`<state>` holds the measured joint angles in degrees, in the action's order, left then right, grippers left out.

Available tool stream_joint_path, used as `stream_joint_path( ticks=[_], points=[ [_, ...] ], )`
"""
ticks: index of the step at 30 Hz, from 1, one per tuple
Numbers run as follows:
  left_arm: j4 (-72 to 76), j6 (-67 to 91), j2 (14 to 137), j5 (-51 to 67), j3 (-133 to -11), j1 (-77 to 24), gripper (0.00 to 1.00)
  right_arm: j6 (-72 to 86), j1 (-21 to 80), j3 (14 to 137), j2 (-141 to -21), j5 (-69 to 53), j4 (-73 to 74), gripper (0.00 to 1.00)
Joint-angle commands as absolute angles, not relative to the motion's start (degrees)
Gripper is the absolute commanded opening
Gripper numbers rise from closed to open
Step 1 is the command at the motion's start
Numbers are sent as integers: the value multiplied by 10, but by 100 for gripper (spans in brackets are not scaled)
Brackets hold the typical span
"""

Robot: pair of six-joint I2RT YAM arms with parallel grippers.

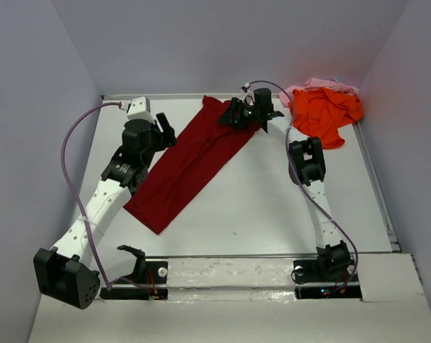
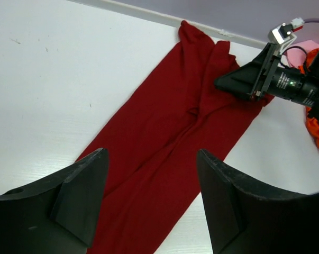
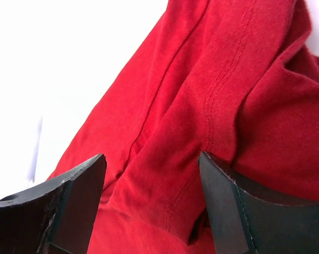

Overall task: Fold and stack the t-shirts
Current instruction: Fold the tshirt

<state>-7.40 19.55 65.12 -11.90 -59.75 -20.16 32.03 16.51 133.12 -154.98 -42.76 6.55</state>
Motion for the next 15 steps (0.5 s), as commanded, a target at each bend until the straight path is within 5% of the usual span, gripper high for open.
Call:
stream_joint_path(
  ticks=[1, 15],
  points=[
    [22, 186, 602, -116, -556, -201, 77, 327, 184, 1318, -1535, -485, 14, 76],
    [22, 198, 590, -174, -542, -177, 77, 164, 205, 1043, -1188, -369, 28, 79]
  ],
)
